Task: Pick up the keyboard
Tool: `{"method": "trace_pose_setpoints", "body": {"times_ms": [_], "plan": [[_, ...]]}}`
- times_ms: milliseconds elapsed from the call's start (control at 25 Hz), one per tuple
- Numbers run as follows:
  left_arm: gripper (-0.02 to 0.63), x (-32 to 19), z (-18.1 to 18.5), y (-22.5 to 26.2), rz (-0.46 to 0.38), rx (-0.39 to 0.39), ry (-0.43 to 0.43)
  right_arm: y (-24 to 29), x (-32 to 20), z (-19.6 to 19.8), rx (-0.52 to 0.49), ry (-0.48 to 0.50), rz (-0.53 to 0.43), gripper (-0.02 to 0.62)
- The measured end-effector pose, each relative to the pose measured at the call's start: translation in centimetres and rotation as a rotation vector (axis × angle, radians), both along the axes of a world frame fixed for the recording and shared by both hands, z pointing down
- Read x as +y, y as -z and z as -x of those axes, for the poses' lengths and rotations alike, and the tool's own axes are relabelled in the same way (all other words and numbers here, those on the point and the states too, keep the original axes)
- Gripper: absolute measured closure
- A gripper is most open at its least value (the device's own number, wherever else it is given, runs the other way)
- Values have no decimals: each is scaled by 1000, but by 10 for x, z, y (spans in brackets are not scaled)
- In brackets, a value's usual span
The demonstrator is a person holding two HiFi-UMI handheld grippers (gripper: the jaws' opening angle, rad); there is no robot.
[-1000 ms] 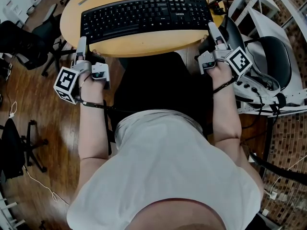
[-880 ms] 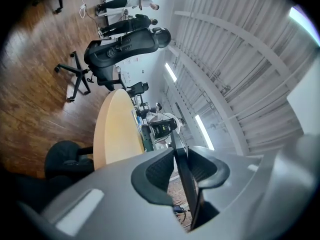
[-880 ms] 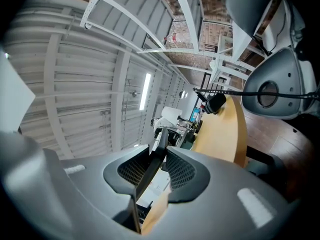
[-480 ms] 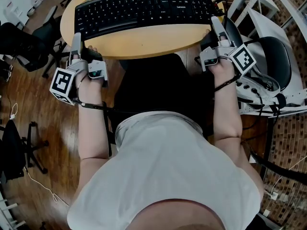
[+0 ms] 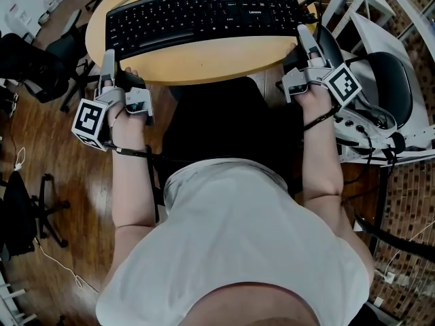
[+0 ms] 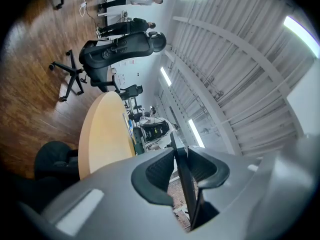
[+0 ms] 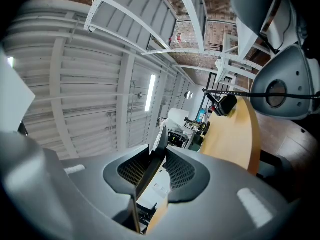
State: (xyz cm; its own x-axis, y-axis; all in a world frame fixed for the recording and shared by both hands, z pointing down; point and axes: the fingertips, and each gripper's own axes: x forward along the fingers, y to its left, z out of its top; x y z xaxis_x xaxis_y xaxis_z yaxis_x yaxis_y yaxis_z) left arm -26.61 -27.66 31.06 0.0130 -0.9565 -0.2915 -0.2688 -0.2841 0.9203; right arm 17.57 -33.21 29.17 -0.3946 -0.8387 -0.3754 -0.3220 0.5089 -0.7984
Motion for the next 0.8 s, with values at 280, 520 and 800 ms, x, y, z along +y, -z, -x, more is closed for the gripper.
{"method": "trace_pose_setpoints", "body": {"times_ms": [280, 520, 800], "plan": [[293, 1, 0, -1, 5, 8, 0, 1, 1, -1, 10, -1, -2, 486], [295, -1, -1, -3, 9, 7, -4, 1, -1, -1, 6, 1, -12, 488], [295, 2, -1, 2, 12, 10, -5, 2, 1, 1, -2, 9, -6, 488]]}}
